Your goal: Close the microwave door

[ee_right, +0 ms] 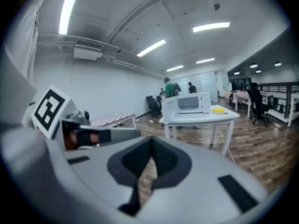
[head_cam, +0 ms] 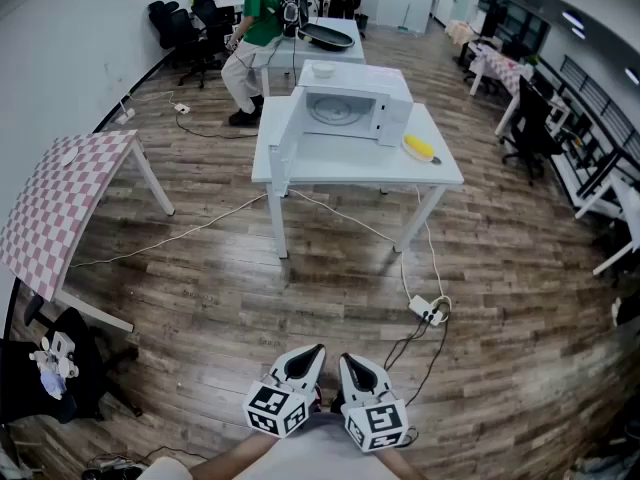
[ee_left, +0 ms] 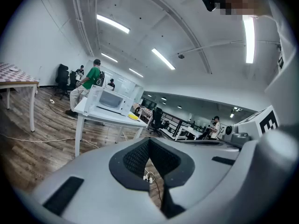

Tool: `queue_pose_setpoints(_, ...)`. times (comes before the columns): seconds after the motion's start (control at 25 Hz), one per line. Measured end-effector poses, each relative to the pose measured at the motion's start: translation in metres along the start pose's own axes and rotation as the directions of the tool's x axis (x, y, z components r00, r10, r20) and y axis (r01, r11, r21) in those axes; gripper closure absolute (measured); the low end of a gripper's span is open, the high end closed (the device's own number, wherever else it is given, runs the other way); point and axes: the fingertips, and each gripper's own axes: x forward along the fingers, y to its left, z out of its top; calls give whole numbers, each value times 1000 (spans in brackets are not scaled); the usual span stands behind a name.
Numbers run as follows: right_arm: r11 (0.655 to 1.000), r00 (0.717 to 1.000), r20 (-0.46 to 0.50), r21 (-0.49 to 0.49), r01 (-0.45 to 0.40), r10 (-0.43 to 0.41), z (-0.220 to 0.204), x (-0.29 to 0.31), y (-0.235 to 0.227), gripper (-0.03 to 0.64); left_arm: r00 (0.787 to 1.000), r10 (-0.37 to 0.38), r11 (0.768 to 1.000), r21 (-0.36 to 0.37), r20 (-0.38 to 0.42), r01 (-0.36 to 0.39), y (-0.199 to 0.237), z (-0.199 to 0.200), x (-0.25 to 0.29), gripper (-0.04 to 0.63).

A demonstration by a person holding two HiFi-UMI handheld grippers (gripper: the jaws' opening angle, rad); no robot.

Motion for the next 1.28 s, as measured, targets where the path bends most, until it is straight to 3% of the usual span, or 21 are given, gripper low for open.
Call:
queue_pose_setpoints(0.4,1000,1000,-25,16,-4,5,-15,-13,7,594,1000,-23,999,-42,3,23,-10,-10,-11,577)
queue_pose_setpoints(0.8,993,995,-33,78,-94,96,-17,-1,3,594,1000,16,998,-60,-13,-17,-4,-16,-5,577)
queue_pose_setpoints(1.28,986,988,-52,98,-138,143,0,25,-41,594,999,37,990,-137,-14,-39,0,-2,47,577)
